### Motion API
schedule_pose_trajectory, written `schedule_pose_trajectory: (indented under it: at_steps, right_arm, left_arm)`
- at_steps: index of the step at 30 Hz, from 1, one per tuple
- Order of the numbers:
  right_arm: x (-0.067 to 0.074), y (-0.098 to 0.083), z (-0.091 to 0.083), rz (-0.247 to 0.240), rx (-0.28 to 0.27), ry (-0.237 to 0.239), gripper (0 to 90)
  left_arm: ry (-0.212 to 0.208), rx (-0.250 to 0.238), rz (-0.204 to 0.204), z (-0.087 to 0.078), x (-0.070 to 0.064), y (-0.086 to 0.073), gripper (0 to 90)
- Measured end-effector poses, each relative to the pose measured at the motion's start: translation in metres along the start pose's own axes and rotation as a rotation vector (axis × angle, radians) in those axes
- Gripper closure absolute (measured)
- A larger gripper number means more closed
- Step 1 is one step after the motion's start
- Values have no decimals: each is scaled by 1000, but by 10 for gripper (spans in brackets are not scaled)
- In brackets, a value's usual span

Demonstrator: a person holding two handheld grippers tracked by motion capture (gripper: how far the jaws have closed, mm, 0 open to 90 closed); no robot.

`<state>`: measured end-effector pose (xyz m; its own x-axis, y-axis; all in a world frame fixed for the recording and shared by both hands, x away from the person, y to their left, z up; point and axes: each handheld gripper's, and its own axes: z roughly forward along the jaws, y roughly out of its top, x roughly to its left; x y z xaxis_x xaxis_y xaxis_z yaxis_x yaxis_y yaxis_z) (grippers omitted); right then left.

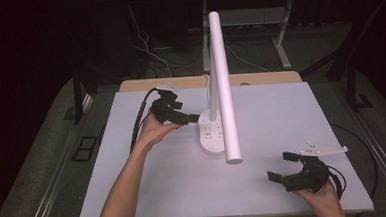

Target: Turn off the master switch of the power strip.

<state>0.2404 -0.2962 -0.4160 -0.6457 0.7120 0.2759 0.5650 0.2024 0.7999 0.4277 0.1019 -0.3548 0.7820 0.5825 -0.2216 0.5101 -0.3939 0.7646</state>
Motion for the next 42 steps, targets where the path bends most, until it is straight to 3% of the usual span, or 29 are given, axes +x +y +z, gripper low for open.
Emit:
schedule_pose_trajectory:
  at_steps: [13,23,42]
  right_arm:
    - [0,0,1,-5,3,-2,3]
    - [0,0,1,-8,8,-2,3]
    - [-1,-1,2,-12,20,-3,3]
  left_arm:
    - [-8,9,-20,15,9,-5,134]
    - [-13,22,-10,27,13,-7,183]
    - [-48,28,-44,51,21,-15,386]
